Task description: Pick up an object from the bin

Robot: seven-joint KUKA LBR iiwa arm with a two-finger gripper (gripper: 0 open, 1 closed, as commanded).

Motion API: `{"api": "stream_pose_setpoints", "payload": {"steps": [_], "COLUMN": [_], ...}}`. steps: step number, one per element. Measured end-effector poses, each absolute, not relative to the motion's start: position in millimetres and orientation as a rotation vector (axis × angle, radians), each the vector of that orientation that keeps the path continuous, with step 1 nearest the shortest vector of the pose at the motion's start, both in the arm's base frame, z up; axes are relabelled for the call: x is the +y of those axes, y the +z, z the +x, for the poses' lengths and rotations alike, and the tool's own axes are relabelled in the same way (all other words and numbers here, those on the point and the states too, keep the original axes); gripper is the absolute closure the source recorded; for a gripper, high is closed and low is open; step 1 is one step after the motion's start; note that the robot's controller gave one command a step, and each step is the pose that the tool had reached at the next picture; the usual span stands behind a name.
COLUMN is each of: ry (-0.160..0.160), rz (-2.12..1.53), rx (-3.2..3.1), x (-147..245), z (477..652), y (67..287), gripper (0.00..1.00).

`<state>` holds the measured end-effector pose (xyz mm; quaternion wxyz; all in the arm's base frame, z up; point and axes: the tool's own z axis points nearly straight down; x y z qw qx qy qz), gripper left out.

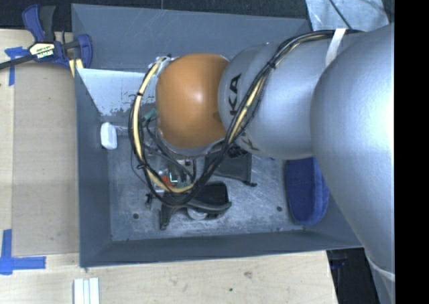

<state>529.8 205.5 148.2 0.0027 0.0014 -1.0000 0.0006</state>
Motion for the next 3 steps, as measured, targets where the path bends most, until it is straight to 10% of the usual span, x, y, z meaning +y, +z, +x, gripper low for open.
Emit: {"api": "stream_pose_setpoints", "payload": {"steps": [1, 2, 3], "ry": [0.002, -0.006, -0.002], "rz": [0.197, 0.2, 0.259], "rx": [-3.135, -3.154, -3.138], "x": [143, 146, 148], "z": [497.6, 503.1, 498.2], "y": [80, 87, 213], "gripper": [0.0, 1.0, 1.0]}}
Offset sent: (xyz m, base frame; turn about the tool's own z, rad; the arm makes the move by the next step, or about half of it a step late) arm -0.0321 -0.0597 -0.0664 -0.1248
